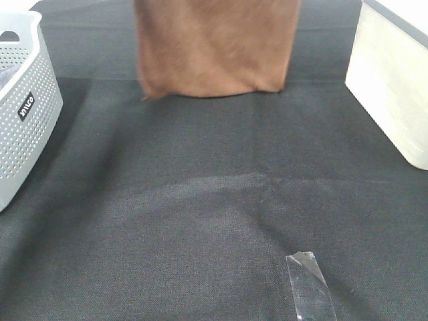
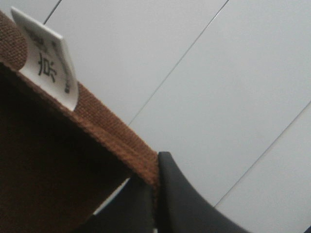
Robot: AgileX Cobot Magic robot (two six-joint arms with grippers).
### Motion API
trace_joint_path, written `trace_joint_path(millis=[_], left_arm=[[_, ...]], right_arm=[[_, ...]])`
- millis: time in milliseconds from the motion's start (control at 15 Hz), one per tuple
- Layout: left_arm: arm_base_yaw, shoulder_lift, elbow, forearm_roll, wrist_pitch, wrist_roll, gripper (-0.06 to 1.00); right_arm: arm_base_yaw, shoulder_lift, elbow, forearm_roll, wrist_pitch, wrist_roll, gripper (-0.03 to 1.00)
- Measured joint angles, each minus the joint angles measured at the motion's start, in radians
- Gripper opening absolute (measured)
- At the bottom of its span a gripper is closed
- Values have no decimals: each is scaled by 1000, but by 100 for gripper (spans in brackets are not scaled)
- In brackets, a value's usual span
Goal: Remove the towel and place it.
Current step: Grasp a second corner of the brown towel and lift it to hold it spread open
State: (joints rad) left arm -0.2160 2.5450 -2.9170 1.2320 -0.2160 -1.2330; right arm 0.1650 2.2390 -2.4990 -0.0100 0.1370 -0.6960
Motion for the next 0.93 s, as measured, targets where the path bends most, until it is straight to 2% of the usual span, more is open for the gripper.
trace_joint_path(millis=[133,267,333,467,600,800,933], left_arm=[[8,13,0,25,-20,-51,0],[5,13,0,171,-19,-119,0],[-2,13,0,270,-19,-205,0],[-5,13,0,450,-95,-481,0],[-1,13,0,496,-251,-652,0],[1,13,0,510,-388,-731,0],[17,13,0,511,-494,-796,0]], right_arm=[[0,1,22,10,49,-4,0],[0,-15,22,10,140,-46,0],[-2,-29,22,10,197,-61,0],[-4,-60,22,10,323,-83,0],[-9,-76,22,10,463,-106,0],[-11,-94,27,28,644,-122,0],[-11,-97,27,81,723,-152,0]])
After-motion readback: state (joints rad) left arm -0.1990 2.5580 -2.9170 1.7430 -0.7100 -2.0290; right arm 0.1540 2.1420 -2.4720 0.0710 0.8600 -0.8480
